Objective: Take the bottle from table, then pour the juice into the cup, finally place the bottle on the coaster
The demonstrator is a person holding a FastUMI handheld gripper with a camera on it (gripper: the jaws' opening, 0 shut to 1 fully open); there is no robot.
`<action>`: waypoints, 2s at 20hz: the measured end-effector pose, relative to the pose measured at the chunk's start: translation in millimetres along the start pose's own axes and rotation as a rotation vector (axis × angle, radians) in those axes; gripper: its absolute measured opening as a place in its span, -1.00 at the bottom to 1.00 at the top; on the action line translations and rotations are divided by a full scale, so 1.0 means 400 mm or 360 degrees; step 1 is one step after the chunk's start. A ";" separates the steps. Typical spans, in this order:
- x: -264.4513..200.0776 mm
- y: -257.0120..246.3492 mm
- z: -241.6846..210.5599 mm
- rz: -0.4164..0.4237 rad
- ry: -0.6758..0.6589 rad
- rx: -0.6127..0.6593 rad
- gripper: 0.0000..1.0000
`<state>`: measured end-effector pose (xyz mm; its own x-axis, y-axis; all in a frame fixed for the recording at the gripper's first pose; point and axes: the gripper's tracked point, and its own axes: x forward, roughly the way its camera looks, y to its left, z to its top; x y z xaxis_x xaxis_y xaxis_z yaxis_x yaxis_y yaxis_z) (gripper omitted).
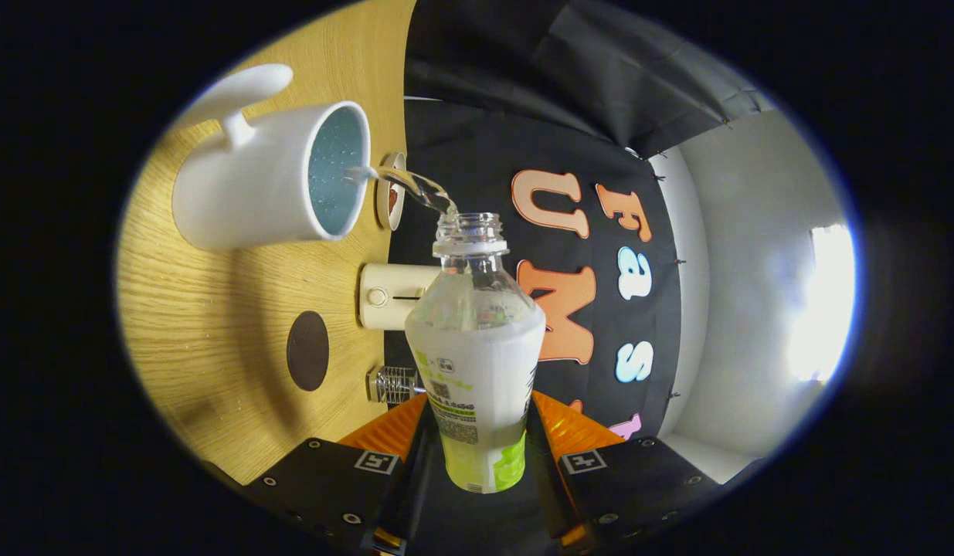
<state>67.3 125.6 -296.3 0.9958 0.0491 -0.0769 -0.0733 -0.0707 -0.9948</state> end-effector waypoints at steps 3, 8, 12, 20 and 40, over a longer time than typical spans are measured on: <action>0.000 -0.006 -0.001 -0.0002 -0.0005 -0.0034 0.23; 0.020 -0.005 -0.004 -0.0005 0.0003 -0.0066 0.23; 0.016 -0.008 -0.003 -0.0008 -0.0005 -0.0092 0.23; 0.016 -0.013 -0.006 -0.0038 -0.0022 -0.0171 0.23; 0.033 -0.074 -0.010 -0.0152 -0.0078 -0.0366 0.23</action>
<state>82.9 124.2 -267.7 0.9934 0.1143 0.0080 0.0408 -0.2880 -0.9568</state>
